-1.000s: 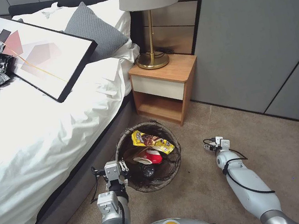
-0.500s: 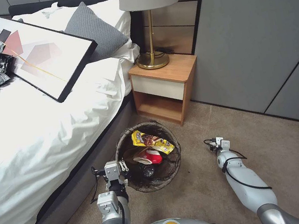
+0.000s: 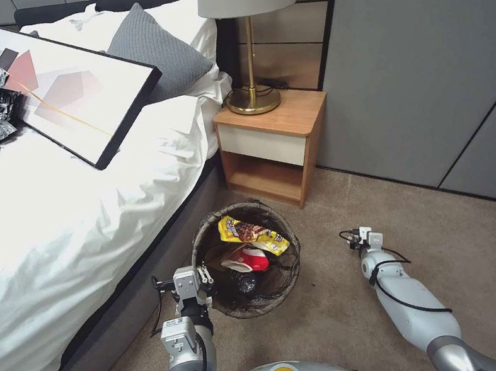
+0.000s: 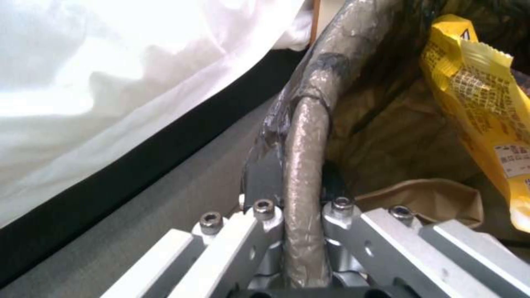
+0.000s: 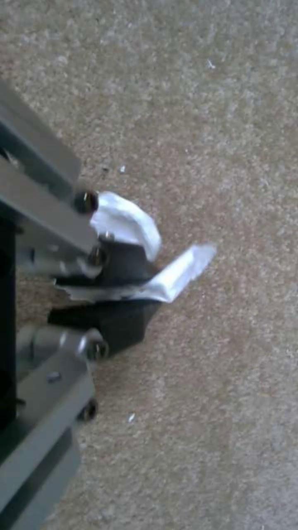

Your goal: Pick up the trash bin, then pick up the garbage from the floor and place it into the trash bin.

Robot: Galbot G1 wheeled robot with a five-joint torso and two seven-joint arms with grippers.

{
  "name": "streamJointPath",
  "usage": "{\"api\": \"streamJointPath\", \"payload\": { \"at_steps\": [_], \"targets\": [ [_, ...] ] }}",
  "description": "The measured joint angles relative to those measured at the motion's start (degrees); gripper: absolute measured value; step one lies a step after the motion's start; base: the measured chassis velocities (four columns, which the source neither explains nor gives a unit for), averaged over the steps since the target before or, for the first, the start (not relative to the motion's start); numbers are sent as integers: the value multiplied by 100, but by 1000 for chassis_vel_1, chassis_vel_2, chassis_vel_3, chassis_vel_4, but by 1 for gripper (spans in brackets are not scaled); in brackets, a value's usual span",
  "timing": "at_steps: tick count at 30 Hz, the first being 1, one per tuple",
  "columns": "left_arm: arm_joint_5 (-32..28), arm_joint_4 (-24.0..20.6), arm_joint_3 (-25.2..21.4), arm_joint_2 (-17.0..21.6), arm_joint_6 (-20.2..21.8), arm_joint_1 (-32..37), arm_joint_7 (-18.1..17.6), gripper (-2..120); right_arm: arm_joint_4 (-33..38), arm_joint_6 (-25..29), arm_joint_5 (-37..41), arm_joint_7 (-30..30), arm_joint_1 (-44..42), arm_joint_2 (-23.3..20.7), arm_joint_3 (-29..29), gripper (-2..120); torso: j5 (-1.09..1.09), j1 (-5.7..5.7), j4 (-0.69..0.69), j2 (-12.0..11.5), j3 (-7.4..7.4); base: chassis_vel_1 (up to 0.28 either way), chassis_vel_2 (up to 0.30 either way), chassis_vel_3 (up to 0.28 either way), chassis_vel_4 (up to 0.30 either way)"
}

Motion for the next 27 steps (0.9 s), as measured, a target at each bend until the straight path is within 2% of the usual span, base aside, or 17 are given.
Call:
{"api": "streamJointPath", "payload": {
  "at_steps": [1, 2, 14, 19, 20, 21, 23, 24, 25, 26, 27],
  "targets": [
    [0, 0, 0, 0, 0, 0, 0, 0, 0, 0, 0, 0, 0, 0, 0, 5, 0, 0, 0, 0, 0, 0, 0, 0, 0],
    [0, 0, 0, 0, 0, 0, 0, 0, 16, 2, -7, 0, -14, 0, 2, 0, 0, 0, 0, 0, 0, 0, 0, 0, 0],
    [0, 0, 0, 0, 0, 0, 0, 0, 240, 18, -45, 12, -69, -17, 0, 0, 0, 0, 0, 0, 0, 0, 0, 0, 0],
    [0, 0, 0, 0, 0, 0, 0, 0, 909, 120, 54, 14, -293, -47, -3, 0, 0, 0, 0, 0, 0, 0, 0, 0, 0],
    [0, 0, 0, 0, 0, 0, 0, 0, 1323, 178, 126, 7, -408, -63, -8, 0, 0, 0, 0, 0, 0, 0, 0, 0, 0],
    [0, 0, 0, 0, 0, 0, 0, 0, 1323, 178, 126, 7, -408, -63, -8, 0, 0, 0, 0, 0, 0, 0, 0, 0, 0],
    [0, 0, 0, 0, 0, 0, 0, 0, 2031, 322, 236, -62, -607, -85, -16, 0, 0, 0, 0, 0, 0, 0, 0, 0, 0],
    [0, 0, 0, 0, 0, 0, 0, 0, 2031, 322, 236, -62, -607, -85, -16, 0, 0, 0, 0, 0, 0, 0, 0, 0, 0],
    [0, 0, 0, 0, 0, 0, 0, 0, 2523, 577, 262, -205, -759, -101, -29, 0, -2, 0, 1, 0, 0, 0, 0, 0, 0],
    [0, 0, 0, 0, 0, 0, 0, 0, 2623, 674, 260, -268, -804, -107, -33, 0, -2, 0, 2, 0, 0, 0, 0, 0, 0],
    [0, 0, 0, 0, 0, 0, 0, 0, 3001, 1155, 252, -614, -967, -129, -48, 0, -1, 0, 1, 0, 0, 0, 0, 0, 0]
  ]
}}
